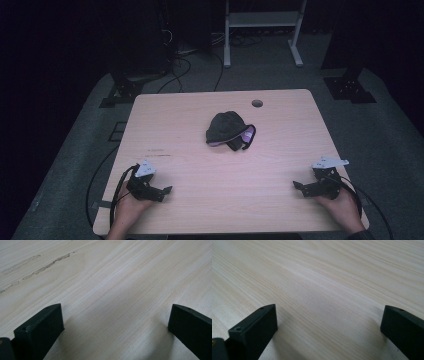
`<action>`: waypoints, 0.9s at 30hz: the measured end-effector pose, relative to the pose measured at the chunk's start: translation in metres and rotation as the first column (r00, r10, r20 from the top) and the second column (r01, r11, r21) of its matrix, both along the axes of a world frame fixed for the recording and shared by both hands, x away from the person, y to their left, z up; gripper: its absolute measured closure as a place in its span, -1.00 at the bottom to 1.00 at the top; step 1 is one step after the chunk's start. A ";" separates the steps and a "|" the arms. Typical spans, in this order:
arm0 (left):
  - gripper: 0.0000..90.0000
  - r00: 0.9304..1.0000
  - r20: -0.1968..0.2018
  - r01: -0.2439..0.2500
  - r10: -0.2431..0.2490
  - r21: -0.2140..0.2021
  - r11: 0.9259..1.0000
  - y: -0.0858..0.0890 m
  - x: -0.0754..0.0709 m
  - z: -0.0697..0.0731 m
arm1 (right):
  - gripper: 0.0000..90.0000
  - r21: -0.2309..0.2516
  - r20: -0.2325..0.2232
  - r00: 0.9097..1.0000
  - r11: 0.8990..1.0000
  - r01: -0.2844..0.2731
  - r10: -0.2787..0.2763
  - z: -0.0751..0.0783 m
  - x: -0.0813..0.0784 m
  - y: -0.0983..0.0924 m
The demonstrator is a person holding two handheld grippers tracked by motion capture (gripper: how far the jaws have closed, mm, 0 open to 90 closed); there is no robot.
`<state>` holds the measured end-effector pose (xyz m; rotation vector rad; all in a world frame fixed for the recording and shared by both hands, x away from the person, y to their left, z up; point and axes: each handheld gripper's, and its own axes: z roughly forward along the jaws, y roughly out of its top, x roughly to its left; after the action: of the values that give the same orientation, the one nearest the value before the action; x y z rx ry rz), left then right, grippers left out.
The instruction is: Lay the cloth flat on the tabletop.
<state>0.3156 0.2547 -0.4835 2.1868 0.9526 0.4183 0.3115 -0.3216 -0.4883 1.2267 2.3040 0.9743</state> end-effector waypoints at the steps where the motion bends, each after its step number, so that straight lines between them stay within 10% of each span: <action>1: -1.00 1.000 0.000 0.000 0.000 0.000 1.000 0.000 0.000 0.000 | -1.00 0.000 0.001 1.000 1.000 -0.002 0.002 0.000 0.000 0.000; 27: -1.00 1.000 0.004 -0.002 0.002 0.000 1.000 -0.001 0.000 0.000 | -0.80 0.057 0.032 0.998 0.997 -0.057 0.055 0.034 0.014 0.014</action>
<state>0.3155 0.2535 -0.4837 2.1848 0.9524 0.4238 0.3252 -0.3075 -0.4543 1.1666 2.3131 1.0786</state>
